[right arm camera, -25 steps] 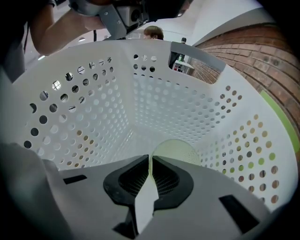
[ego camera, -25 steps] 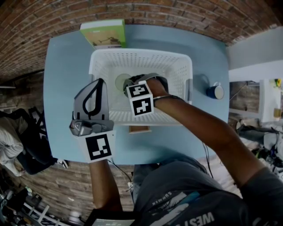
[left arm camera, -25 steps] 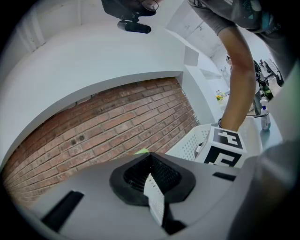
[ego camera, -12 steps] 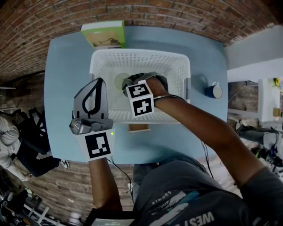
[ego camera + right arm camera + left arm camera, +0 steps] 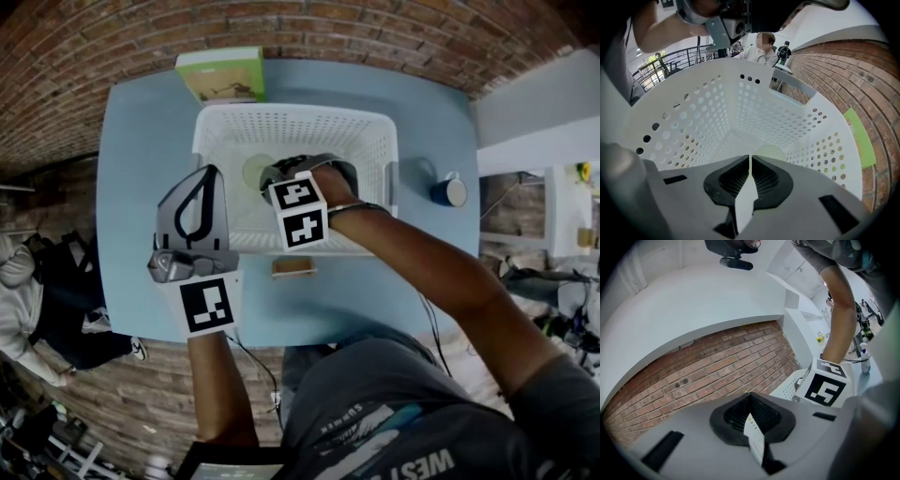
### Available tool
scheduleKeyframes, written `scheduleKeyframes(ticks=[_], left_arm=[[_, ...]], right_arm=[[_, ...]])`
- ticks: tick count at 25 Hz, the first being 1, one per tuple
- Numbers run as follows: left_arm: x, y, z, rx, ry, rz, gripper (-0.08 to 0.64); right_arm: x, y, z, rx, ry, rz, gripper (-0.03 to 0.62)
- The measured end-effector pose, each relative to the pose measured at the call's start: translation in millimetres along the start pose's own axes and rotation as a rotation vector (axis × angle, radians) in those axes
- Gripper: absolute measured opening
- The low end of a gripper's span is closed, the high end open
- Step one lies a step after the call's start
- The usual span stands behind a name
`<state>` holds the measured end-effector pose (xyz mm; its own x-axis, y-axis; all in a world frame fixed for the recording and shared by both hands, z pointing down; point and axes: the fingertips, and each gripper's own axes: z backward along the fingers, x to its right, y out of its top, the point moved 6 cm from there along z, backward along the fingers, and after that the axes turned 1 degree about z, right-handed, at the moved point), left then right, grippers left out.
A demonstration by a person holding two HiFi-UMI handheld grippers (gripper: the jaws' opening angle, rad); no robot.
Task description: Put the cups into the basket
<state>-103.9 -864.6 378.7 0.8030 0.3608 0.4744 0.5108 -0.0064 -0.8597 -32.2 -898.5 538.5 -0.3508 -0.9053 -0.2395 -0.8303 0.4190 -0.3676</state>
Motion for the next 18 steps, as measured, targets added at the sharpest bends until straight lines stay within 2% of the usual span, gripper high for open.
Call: scheduleKeyframes(ticks=[18], left_arm=[[3.6, 29.2, 34.8, 0.031, 0.015, -0.026, 0.002]], right_arm=[[-15.8, 14.2, 48.3, -0.005, -0.082, 0.012, 0.023]])
